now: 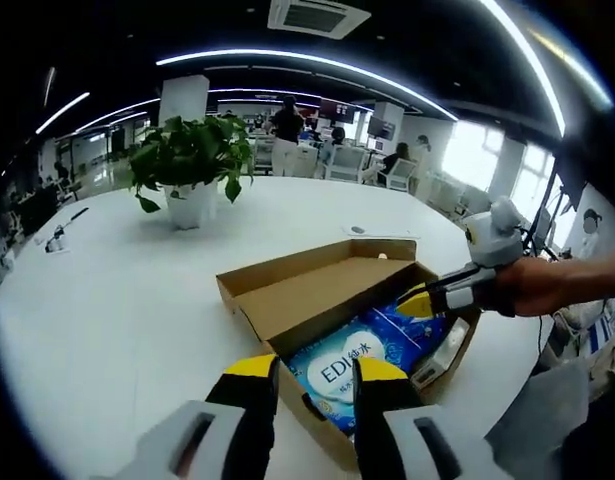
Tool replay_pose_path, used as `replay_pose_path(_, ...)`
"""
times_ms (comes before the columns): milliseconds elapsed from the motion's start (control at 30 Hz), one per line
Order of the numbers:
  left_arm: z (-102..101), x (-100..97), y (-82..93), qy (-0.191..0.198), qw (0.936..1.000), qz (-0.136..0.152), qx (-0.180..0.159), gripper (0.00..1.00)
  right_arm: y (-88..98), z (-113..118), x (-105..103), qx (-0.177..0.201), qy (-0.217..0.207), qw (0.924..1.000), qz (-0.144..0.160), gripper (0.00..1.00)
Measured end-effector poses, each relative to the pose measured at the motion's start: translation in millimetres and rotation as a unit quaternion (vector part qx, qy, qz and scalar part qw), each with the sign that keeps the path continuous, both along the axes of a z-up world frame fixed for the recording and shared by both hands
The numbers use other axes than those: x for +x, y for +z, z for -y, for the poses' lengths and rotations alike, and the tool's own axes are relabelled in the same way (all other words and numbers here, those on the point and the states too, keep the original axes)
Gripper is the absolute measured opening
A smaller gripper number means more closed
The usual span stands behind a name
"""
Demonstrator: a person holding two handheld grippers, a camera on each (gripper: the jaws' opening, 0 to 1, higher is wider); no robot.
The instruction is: Operate the shoe box by opening the lid, removing the specified soft item, and placing it in the target area until the item is outside and the box remains undamaged.
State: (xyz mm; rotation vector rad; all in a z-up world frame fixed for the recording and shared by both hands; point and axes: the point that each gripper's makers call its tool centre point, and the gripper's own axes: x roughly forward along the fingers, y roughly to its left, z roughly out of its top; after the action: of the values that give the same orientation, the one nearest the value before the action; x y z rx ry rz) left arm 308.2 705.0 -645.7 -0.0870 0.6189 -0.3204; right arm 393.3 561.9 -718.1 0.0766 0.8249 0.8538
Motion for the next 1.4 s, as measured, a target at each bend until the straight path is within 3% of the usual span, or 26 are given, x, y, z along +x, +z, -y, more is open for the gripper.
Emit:
replay_pose_path(300, -4, -10.1, 5.0, 0.009, 1.0, 0.003, -0.003, 0.3, -10.3, -9, 2, 0.0, 0.007, 0.9999, -0.009, 0.2)
replay_pose_path(633, -18, -26.9, -4.2, 0.03, 0.9995, -0.01, -0.008, 0.3, -21.7, -14, 5, -0.01, 0.004, 0.9997, -0.02, 0.17)
replay_pose_path(800, -24, -33.1, -5.0, 0.038, 0.9992, -0.012, -0.008, 0.3, -7.8, -9, -7, -0.012, -0.01, 0.9998, -0.015, 0.18)
replay_pose_path(1167, -24, -33.8, -5.6, 0.042, 0.999, -0.013, -0.009, 0.3, -1.7, -19, -26, -0.008, 0.004, 0.9996, -0.025, 0.16)
replay_pose_path(1300, -24, -34.5, -7.1, 0.043, 0.9989, -0.015, -0.01, 0.3, 6.2, -18, -26, -0.002, -0.001, 0.9999, -0.017, 0.04)
replay_pose_path(1400, -22, -34.9, -8.3, 0.042, 0.9989, -0.017, -0.01, 0.3, 3.2, -18, -26, -0.008, 0.011, 0.9997, -0.022, 0.05)
